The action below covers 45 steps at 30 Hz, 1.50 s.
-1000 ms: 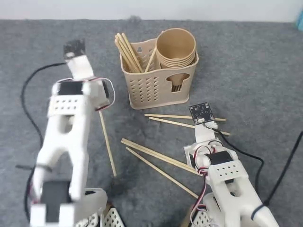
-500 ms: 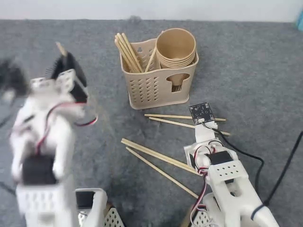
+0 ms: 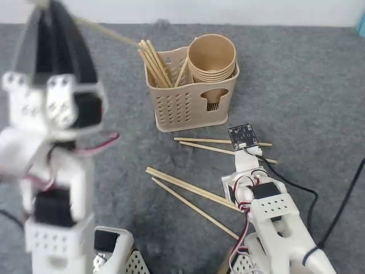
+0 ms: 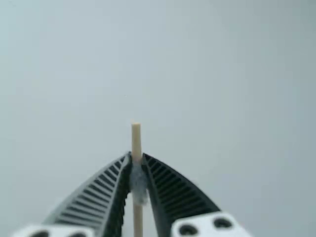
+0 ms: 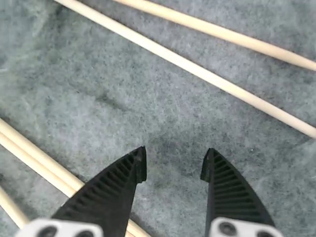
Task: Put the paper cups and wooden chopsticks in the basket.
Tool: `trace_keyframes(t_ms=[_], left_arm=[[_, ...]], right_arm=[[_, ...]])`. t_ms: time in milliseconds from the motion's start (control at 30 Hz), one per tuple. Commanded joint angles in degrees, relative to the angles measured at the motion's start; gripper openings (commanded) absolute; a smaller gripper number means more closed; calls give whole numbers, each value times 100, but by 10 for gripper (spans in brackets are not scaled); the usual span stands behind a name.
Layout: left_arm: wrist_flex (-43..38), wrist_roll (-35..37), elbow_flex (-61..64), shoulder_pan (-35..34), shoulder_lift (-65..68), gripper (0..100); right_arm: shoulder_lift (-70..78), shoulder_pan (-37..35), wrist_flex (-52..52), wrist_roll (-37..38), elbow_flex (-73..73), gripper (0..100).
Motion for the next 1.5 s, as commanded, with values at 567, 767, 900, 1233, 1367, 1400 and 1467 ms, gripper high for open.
trace_keyframes(t_ms=[567,767,900,1233,1367,1400,1467], left_arm=[[-1371,-220,1086,334,2145,17],[-826,-167,1024,202,1767,262],[651,-167,567,193,1178,322],[4668,-202,-541,-1108,-475,242],[5626,-176,-75,-1837,-466,238],[5618,-176,198,-1952,-422,237],[5424,-167,857,-2110,-316,237]], right_arm=[[-154,268,-31,70,-35,188],[-154,268,-13,70,-35,188],[-154,268,-13,70,-35,188],[-154,268,4,53,-26,188],[-154,242,4,53,-18,188],[-154,233,4,44,-18,188],[-154,233,4,44,-9,188]])
